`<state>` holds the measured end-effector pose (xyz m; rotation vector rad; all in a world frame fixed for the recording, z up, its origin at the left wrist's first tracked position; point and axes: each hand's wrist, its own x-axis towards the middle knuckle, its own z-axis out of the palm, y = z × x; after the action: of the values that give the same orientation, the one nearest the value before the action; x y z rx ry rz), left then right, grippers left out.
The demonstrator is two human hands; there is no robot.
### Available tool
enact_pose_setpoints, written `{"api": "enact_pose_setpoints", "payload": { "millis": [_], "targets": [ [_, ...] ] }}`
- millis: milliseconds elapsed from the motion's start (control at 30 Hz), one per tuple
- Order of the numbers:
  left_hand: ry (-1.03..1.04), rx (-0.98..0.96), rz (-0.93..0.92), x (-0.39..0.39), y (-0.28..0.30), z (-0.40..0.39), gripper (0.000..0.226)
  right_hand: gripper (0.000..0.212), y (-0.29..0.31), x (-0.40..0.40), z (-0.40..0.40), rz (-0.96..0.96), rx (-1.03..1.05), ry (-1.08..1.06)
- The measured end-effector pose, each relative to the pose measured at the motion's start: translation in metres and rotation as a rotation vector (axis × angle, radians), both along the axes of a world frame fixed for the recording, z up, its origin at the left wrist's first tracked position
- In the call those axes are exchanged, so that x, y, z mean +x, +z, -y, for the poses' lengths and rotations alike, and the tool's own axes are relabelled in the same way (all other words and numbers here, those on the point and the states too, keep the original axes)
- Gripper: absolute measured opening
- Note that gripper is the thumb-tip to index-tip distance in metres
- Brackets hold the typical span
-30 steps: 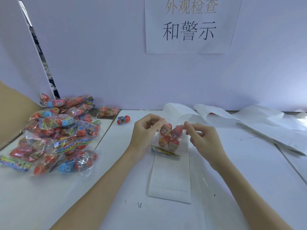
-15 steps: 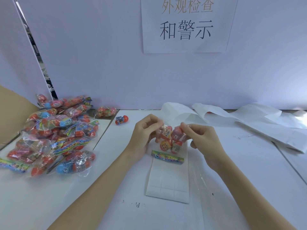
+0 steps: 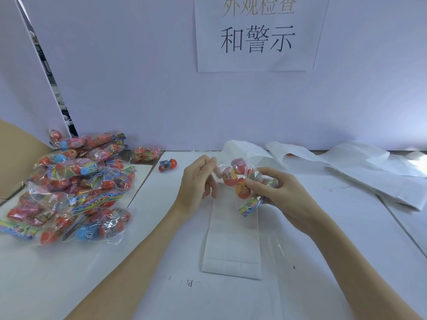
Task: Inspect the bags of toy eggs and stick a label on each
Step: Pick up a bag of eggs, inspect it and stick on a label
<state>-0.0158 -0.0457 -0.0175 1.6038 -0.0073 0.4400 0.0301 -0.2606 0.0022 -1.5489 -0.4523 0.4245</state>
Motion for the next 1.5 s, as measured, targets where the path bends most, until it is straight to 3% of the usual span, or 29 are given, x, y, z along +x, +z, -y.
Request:
{"api": "enact_pose_setpoints", "payload": {
  "millis": [100, 267, 433, 700, 800, 867, 967, 1033, 1233, 1367, 1500],
  "targets": [
    [0.008, 0.128, 0.0, -0.002, 0.004, 0.003, 0.034, 0.011, -0.002, -0.001, 0.001, -0.04, 0.035, 0.058],
    [0.008, 0.12, -0.03, -0.001, 0.005, 0.005, 0.01, 0.027, 0.0, -0.005, -0.004, -0.055, 0.015, 0.062],
    [0.041, -0.083, -0.055, 0.001, 0.007, 0.004, 0.008, 0.036, -0.005, -0.002, -0.005, -0.003, -0.022, -0.123],
    [0.076, -0.485, -0.051, 0.006, 0.008, 0.006, 0.019, 0.047, -0.003, -0.005, -0.011, -0.029, 0.002, -0.11],
    [0.093, -0.587, -0.062, 0.006, 0.009, 0.0, 0.014, 0.022, -0.005, -0.005, -0.011, 0.03, -0.019, -0.093],
    [0.127, -0.458, -0.083, 0.005, 0.009, -0.005, 0.014, 0.02, -0.006, -0.004, -0.013, 0.001, 0.0, -0.133],
    [0.23, -0.054, -0.054, 0.003, 0.01, -0.008, 0.01, 0.016, -0.005, -0.002, -0.012, 0.006, -0.002, -0.18],
    [0.252, 0.144, 0.008, 0.002, 0.007, -0.005, 0.02, 0.018, -0.005, -0.002, -0.01, 0.011, 0.013, -0.164],
    [0.017, 0.167, -0.082, 0.001, 0.007, 0.004, 0.013, 0.022, -0.002, -0.004, -0.011, -0.011, 0.047, -0.182],
    [0.036, 0.116, -0.054, 0.0, 0.009, 0.007, 0.017, 0.026, -0.002, -0.003, -0.01, 0.025, 0.026, -0.227],
    [0.069, 0.206, -0.026, -0.001, 0.011, 0.008, 0.028, 0.029, -0.002, -0.006, -0.013, 0.091, -0.003, -0.209]
  ]
}}
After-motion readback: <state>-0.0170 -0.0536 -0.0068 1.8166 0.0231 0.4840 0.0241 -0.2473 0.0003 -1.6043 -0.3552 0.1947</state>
